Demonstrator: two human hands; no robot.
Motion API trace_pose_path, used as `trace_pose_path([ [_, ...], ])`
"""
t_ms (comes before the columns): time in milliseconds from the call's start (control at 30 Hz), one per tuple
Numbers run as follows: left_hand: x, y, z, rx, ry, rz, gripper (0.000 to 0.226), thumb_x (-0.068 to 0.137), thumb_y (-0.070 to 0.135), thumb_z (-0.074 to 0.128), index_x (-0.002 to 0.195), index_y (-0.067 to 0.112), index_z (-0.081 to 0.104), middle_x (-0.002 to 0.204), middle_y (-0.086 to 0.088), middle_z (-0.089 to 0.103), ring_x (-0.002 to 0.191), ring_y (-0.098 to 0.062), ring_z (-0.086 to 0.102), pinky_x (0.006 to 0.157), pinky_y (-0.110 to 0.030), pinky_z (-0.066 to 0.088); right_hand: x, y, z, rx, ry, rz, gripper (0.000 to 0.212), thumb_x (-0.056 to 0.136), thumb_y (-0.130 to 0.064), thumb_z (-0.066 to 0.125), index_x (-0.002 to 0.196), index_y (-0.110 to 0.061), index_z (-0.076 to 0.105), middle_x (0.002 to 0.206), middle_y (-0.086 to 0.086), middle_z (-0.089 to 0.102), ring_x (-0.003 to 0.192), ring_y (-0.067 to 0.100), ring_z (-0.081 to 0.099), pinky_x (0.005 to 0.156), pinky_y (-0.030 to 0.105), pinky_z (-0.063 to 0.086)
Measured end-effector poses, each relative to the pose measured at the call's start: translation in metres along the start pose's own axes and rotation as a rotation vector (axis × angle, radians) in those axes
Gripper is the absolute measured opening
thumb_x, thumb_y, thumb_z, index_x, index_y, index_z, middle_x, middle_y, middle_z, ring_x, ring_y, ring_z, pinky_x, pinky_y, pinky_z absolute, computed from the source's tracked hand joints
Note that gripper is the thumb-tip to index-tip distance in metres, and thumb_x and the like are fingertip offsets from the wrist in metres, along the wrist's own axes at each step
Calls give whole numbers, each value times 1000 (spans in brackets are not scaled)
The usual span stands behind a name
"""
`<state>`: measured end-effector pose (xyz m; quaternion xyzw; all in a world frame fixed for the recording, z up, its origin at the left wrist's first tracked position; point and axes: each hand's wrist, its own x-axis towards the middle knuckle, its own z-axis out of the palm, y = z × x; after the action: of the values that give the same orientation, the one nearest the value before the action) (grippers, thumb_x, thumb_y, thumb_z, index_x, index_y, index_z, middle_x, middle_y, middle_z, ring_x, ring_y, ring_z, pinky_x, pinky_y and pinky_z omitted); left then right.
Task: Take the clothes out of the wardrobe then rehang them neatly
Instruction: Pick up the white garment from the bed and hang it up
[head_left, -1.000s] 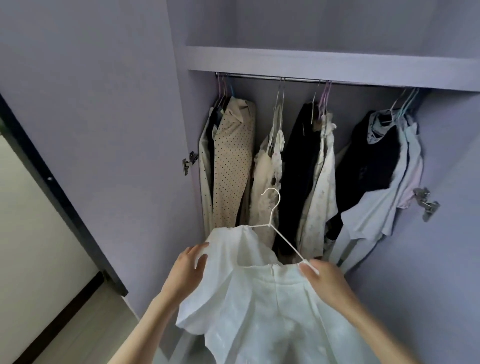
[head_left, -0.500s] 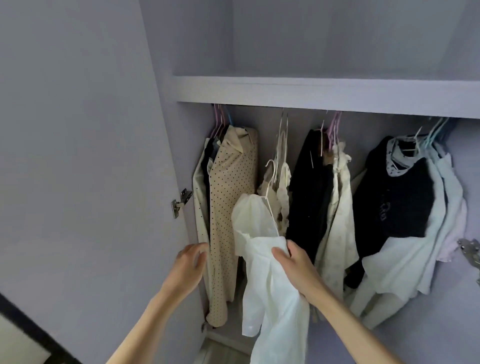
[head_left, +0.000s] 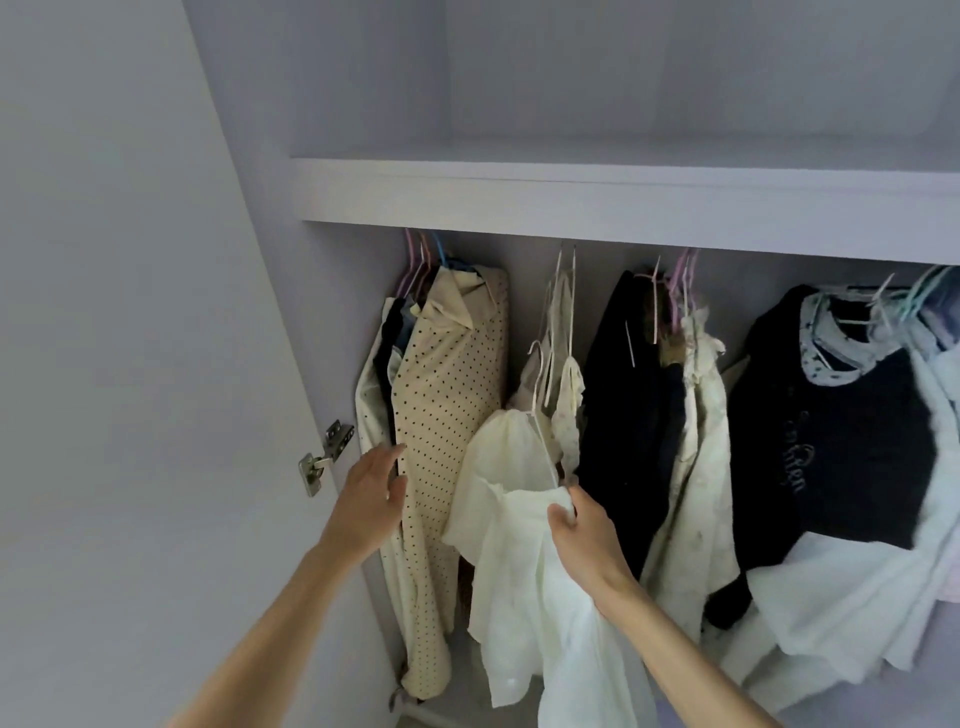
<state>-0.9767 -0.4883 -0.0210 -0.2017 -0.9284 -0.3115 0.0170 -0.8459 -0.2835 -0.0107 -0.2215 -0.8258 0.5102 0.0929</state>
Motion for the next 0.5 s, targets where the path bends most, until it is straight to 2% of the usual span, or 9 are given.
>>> trace_pose_path([
  [67, 20, 2, 1, 43, 10, 32, 49, 99, 19, 38, 146, 18, 25, 155, -6, 17, 143, -21, 11, 115, -36, 12, 7, 3, 3, -20, 31, 10, 17, 97, -15, 37, 109, -12, 49, 88, -5, 50, 69, 2, 42, 61, 13, 35],
  [133, 42, 6, 1, 67, 28, 59, 53, 98, 19, 40, 147, 18, 21, 156, -5, 11, 143, -21, 7, 116, -36, 11, 14, -3, 7, -42, 28, 15, 22, 98, -17, 36, 115, -10, 48, 109, 5, 53, 85, 6, 47, 76, 20, 38],
  [233, 74, 9, -1, 136, 54, 102, 59, 98, 19, 41, 149, 17, 11, 157, -7, 3, 144, -25, 2, 116, -41, 13, 28, -25, 16, -62, 53, 19, 37, 99, -20, 36, 135, -10, 39, 133, 5, 46, 119, 18, 47, 98, 28, 40],
  [267, 84, 9, -1, 160, 67, 121, 61, 97, 19, 41, 149, 17, 8, 156, -8, 2, 143, -27, 0, 116, -42, 12, 35, -34, 19, -65, 78, 21, 39, 99, -20, 36, 137, -10, 37, 136, 5, 45, 123, 20, 45, 100, 30, 40],
  [400, 121, 3, -1, 220, 96, 156, 63, 97, 21, 40, 149, 13, 6, 156, -10, 5, 144, -27, 3, 116, -49, 11, 74, -69, 31, 16, 203, 55, 40, 99, -20, 35, 138, -11, 37, 137, 6, 45, 122, 22, 46, 94, 29, 40],
  [433, 127, 3, 0, 226, 93, 157, 63, 97, 21, 39, 149, 11, 5, 156, -10, 4, 144, -27, 2, 115, -50, 11, 83, -76, 33, 46, 225, 54, 39, 99, -20, 35, 137, -10, 38, 135, 6, 47, 119, 22, 48, 92, 29, 41],
  [500, 137, 2, 3, 225, 95, 165, 63, 98, 20, 35, 148, 11, -1, 157, -7, -2, 144, -25, -3, 116, -49, 8, 100, -91, 34, 96, 268, 19, 36, 99, -18, 36, 132, -7, 42, 123, 6, 53, 104, 18, 54, 78, 23, 42],
])
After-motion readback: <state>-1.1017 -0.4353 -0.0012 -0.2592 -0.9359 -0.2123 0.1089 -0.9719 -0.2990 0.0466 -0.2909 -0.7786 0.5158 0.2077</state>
